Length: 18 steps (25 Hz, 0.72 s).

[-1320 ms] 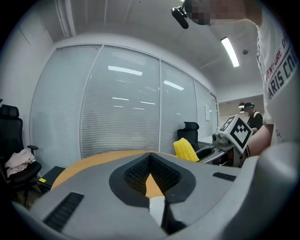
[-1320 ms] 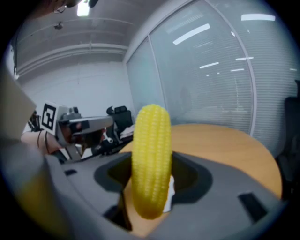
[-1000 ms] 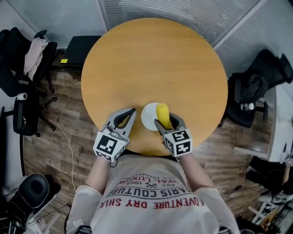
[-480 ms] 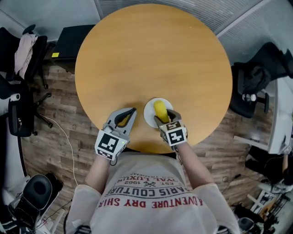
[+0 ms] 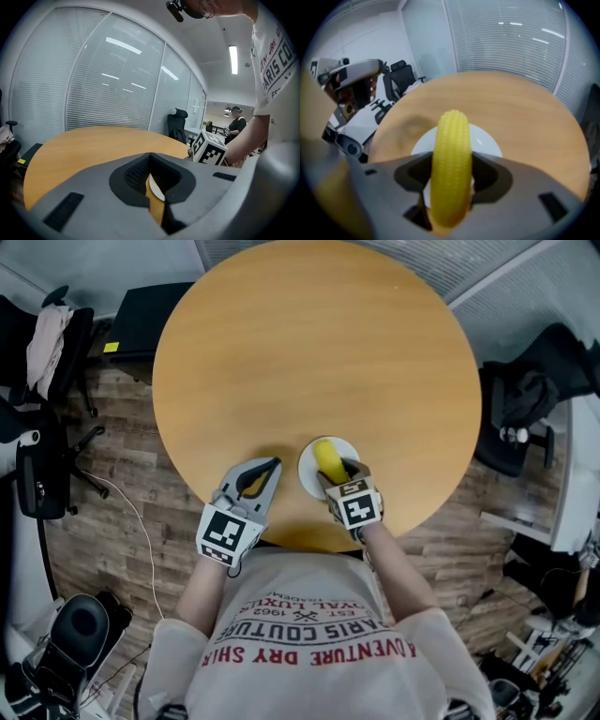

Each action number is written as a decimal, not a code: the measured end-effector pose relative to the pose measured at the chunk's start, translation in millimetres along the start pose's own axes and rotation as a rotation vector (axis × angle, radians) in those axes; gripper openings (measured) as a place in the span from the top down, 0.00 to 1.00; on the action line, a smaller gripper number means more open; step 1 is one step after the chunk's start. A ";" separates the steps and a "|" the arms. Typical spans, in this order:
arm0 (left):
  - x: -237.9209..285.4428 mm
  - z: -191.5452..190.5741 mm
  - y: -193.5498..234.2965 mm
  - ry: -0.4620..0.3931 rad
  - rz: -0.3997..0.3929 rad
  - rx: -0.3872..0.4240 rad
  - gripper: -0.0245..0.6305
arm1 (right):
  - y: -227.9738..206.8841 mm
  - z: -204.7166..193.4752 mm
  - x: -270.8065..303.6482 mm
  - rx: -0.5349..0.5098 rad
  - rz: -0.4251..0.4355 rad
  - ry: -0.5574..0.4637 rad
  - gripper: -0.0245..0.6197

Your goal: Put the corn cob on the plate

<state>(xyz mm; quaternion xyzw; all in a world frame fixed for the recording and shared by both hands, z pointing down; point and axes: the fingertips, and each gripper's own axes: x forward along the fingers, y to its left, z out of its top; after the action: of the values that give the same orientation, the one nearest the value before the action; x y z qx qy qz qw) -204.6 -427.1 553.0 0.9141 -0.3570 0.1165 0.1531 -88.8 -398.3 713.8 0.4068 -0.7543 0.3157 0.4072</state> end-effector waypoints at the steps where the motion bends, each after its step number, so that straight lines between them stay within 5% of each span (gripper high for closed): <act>1: -0.7 0.3 0.4 0.001 0.002 -0.008 0.91 | 0.6 -0.1 1.0 0.000 0.000 0.005 0.55; 10: -5.7 -1.1 4.6 0.004 0.006 -0.005 0.91 | -1.1 3.8 2.1 0.053 -0.006 -0.022 0.55; 18: -11.0 6.8 1.5 -0.010 -0.007 0.012 0.91 | -6.2 37.3 -44.1 0.122 -0.052 -0.216 0.56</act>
<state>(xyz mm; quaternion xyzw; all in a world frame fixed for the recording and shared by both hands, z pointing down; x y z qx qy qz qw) -212.8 -423.8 543.5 0.9168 -0.3539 0.1134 0.1462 -81.9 -415.6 658.8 0.4819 -0.7625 0.3045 0.3060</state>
